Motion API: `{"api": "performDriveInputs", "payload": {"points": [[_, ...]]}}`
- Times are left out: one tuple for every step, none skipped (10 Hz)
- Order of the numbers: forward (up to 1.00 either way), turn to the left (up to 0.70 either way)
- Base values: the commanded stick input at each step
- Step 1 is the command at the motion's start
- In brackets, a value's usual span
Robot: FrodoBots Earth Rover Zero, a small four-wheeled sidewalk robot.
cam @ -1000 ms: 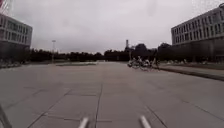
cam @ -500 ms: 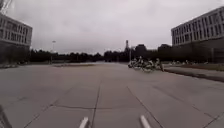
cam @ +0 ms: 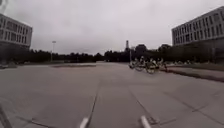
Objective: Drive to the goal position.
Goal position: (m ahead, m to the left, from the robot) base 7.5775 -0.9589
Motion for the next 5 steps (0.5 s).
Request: {"api": "performDriveInputs", "payload": {"points": [[1.00,0.01],[1.00,0.01],[1.00,0.01],[1.00,0.02],[1.00,0.02]]}}
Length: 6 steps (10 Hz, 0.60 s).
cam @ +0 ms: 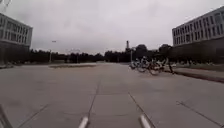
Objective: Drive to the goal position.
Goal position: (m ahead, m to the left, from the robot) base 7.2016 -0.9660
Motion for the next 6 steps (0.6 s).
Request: {"api": "performDriveInputs", "payload": {"points": [[1.00,0.02],[1.00,0.02],[1.00,0.02],[1.00,0.02],[1.00,0.02],[1.00,0.02]]}}
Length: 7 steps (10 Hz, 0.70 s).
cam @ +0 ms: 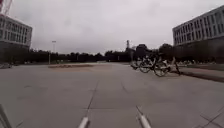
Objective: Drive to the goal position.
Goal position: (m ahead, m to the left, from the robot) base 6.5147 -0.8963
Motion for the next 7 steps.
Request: {"api": "performDriveInputs", "payload": {"points": [[1.00,0.02],[1.00,0.02],[1.00,0.02],[1.00,0.02],[1.00,0.02],[1.00,0.02],[1.00,0.02]]}}
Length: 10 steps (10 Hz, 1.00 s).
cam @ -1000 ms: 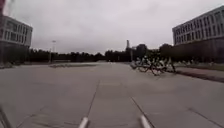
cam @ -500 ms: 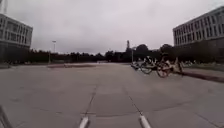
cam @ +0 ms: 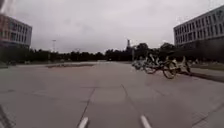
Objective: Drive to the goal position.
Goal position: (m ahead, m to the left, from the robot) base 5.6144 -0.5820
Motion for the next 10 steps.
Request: {"api": "performDriveInputs", "payload": {"points": [[1.00,0.02],[1.00,0.02],[1.00,0.02],[1.00,0.02],[1.00,0.02],[1.00,0.02],[1.00,0.02],[1.00,0.02],[1.00,0.02],[1.00,0.02]]}}
